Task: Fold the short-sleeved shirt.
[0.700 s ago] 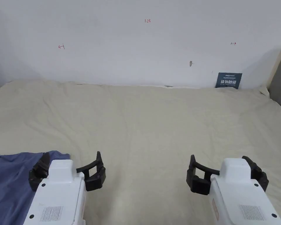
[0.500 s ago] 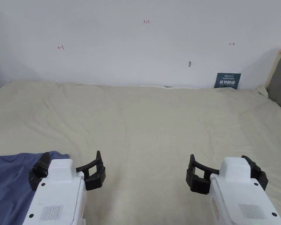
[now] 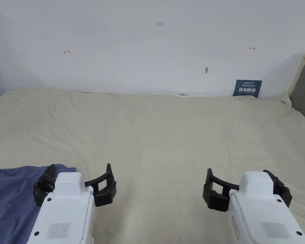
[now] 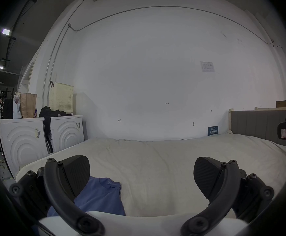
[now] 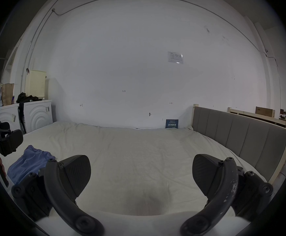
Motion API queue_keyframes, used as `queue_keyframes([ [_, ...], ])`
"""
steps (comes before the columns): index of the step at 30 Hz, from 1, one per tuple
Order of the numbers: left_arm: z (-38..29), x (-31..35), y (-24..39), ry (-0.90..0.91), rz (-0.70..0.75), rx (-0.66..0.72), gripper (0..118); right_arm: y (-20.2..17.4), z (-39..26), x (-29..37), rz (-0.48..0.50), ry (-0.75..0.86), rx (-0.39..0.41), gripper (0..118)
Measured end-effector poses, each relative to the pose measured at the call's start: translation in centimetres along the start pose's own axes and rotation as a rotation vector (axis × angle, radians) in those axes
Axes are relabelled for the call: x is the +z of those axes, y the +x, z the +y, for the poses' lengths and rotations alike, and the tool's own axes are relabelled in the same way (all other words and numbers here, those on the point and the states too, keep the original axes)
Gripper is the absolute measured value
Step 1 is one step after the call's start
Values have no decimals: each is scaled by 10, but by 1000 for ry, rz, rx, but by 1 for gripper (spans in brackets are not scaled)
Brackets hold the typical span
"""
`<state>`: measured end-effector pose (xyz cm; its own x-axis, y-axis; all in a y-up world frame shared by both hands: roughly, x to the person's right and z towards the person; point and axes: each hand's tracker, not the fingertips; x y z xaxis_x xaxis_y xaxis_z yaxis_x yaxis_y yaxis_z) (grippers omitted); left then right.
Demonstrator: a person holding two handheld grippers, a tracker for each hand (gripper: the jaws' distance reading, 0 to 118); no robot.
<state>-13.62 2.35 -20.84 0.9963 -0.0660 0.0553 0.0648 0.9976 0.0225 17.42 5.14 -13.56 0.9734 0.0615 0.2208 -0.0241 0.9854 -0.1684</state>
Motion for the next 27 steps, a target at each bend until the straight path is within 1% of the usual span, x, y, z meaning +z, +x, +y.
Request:
queue_keyframes([
  [18, 1, 0, 4, 0, 1, -27, 118, 2, 3, 0, 0, -3, -5, 118],
  [21, 2, -1, 4, 0, -11, -21, 110, 2, 4, 0, 1, -2, -3, 118],
  [22, 2, -1, 4, -3, -18, -14, 103, 2, 4, 0, 3, -1, -2, 115],
  [23, 3, -1, 4, -8, -28, -3, 96, 1, 5, 1, 3, 0, 0, 109],
  [24, 4, -1, 4, -14, -44, 11, 85, 2, 6, 2, 5, -1, 4, 99],
  [26, 4, -1, 5, -20, -46, 22, 33, 2, 6, 2, 8, -2, 10, 52],
  [27, 4, -2, 7, -25, -37, 23, 8, 2, 6, 1, 0, 0, 15, 23],
])
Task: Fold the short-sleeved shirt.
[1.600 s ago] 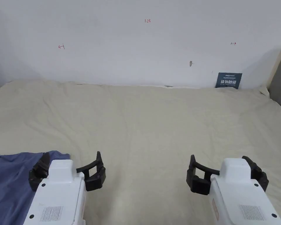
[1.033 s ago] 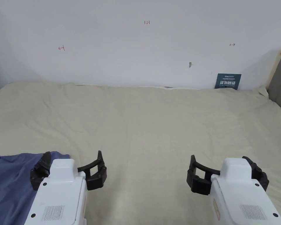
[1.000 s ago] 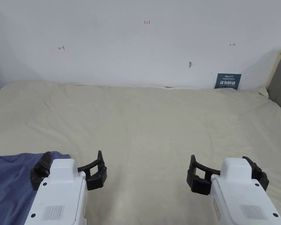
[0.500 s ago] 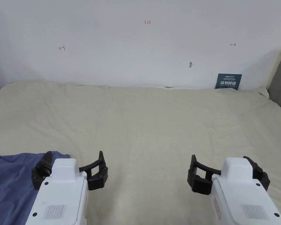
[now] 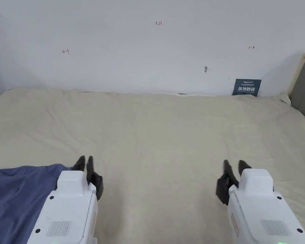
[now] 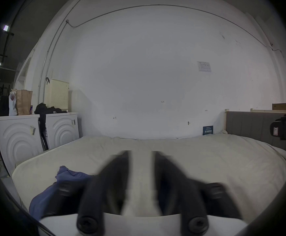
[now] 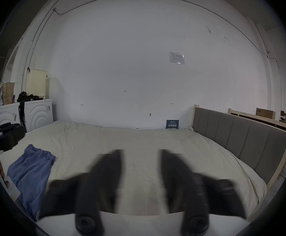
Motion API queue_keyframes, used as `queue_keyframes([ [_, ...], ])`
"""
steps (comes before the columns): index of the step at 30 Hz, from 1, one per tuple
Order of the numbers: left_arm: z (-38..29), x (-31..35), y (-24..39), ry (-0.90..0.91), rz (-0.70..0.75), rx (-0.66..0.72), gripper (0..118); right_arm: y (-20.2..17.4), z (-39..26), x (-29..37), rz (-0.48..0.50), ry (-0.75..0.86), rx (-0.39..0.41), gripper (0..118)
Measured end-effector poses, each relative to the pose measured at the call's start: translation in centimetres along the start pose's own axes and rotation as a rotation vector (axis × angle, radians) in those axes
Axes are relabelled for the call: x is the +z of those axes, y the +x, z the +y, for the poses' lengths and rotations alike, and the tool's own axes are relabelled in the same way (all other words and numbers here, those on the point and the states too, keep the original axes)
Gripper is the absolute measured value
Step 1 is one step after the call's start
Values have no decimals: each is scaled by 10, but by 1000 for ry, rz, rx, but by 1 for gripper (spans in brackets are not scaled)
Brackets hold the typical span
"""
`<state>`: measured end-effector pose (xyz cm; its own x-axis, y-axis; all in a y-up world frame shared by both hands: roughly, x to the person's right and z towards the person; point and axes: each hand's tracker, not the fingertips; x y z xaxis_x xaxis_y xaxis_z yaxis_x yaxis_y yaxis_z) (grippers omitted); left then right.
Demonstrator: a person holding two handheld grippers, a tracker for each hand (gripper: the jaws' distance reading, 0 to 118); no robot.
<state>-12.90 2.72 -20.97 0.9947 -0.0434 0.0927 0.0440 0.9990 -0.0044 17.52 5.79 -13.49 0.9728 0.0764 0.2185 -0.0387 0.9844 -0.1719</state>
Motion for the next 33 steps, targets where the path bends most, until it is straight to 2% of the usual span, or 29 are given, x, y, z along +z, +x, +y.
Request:
queue_keyframes([
  [1, 0, -1, 1, -6, 17, -5, 1, 0, 0, 0, -1, -1, 5, 2],
  [2, 0, -2, 1, -10, 9, 4, 1, 1, 0, -1, -16, -3, 2, 1],
  [4, 0, -2, -1, -22, -14, 42, 1, 6, 2, -2, 18, -10, -12, 1],
  [11, -1, -1, -6, -22, 14, 47, 1, 4, 2, -5, 26, -14, 2, 1],
  [17, -2, 10, -39, -17, 88, 48, 1, -16, 5, -15, 90, -12, 10, 1],
  [24, -2, 41, -105, -18, 256, 16, 1, -76, 11, -29, 248, 11, 23, 1],
  [33, -5, 97, -196, -57, 462, -28, 1, -177, 19, -22, 450, 19, 29, 1],
])
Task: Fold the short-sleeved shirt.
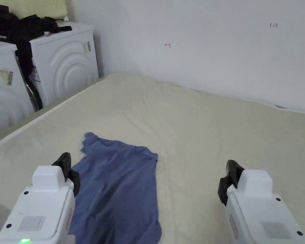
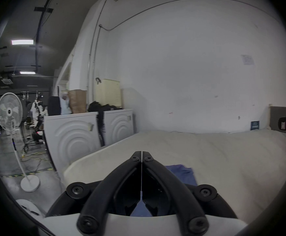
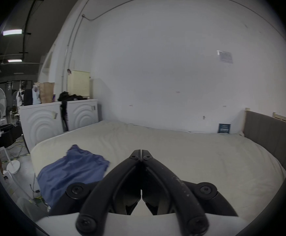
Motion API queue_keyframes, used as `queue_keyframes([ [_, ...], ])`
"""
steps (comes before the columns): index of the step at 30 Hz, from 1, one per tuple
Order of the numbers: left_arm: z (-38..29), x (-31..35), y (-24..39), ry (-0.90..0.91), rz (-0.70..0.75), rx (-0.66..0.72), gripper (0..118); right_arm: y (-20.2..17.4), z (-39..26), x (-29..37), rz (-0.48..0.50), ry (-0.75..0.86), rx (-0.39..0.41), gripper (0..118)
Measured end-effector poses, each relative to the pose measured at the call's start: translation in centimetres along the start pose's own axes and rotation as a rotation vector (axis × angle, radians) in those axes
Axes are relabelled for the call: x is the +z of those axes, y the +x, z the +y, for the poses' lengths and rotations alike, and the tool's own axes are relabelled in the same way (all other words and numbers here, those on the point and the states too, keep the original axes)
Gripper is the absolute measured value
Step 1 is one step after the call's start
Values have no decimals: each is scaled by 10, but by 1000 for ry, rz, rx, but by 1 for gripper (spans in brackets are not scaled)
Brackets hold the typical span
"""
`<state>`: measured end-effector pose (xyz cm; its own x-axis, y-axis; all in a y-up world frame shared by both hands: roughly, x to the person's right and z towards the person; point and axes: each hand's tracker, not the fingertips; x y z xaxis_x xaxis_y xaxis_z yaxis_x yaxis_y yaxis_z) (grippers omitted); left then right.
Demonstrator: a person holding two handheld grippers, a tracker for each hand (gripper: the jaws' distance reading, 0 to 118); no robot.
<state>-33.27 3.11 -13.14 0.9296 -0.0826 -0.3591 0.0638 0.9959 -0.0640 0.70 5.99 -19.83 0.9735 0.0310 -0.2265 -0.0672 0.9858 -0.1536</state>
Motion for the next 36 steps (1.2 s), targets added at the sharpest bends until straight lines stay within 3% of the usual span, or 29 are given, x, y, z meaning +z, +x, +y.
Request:
queue_keyframes([
  [4, -2, 4, -34, -7, 69, -13, 1, -38, 4, -5, 68, 1, 8, 1],
  [12, -3, 2, -61, -26, 82, -16, 1, -67, 0, -15, 126, -2, 30, 1],
  [21, -8, -62, -33, -302, -153, 29, 1, -49, -9, -23, 82, -43, 36, 1],
  [25, -25, -117, -10, -475, -278, 144, 1, -31, -17, -32, 39, -77, 37, 1],
  [29, -50, -166, 23, -631, -306, 30, 6, -14, -24, -38, -8, -107, 31, 1],
  [30, -58, -177, 29, -655, -314, 28, 10, -10, -25, -39, -24, -119, 30, 1],
  [33, -84, -209, 50, -773, -313, 22, 37, 5, -34, -44, -50, -142, 24, 1],
  [36, -106, -231, 65, -860, -296, 49, 96, 18, -40, -46, -79, -164, 24, 1],
])
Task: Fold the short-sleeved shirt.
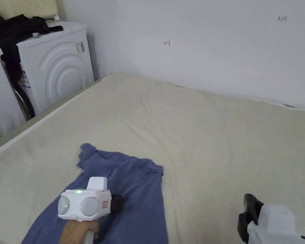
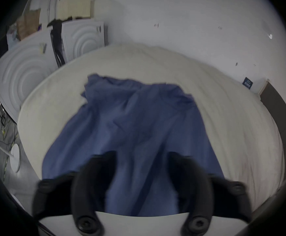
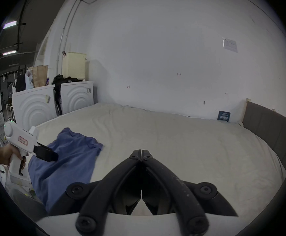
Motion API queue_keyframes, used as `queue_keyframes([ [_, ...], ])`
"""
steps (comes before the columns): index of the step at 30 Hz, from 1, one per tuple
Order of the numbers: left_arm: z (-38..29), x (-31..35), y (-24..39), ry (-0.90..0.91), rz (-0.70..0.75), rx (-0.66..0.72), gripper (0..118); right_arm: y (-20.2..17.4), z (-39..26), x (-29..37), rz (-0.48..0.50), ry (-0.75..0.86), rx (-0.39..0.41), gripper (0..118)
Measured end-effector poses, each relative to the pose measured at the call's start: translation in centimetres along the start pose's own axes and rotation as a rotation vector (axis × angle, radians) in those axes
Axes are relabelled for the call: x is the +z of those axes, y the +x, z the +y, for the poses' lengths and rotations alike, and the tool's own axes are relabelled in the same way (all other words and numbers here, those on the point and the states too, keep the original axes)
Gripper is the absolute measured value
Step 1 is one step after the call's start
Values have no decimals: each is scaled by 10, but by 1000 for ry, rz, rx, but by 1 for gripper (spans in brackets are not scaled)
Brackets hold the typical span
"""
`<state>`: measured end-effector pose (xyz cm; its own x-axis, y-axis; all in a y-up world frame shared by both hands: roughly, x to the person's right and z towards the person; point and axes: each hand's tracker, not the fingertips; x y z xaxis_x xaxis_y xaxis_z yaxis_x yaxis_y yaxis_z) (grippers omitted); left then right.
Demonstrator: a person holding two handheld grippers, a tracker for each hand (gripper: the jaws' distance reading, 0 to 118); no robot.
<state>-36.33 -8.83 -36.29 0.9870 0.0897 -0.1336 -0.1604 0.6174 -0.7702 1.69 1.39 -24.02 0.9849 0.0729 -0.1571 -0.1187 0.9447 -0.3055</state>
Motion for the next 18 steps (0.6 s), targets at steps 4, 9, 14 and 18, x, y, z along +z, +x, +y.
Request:
queue_keyframes([
  [4, -2, -27, 6, -79, 45, 27, 117, 15, -6, -2, -32, -24, -5, 1],
  [9, -13, -41, 15, -148, 74, 24, 100, 33, -15, 0, -62, -38, -15, 1],
  [14, -17, -26, 30, -87, 100, 10, 61, 50, -20, 5, -80, -41, -36, 1],
  [18, -20, -18, 28, -71, 94, 8, 7, 57, -17, 14, -89, -30, -50, 1],
])
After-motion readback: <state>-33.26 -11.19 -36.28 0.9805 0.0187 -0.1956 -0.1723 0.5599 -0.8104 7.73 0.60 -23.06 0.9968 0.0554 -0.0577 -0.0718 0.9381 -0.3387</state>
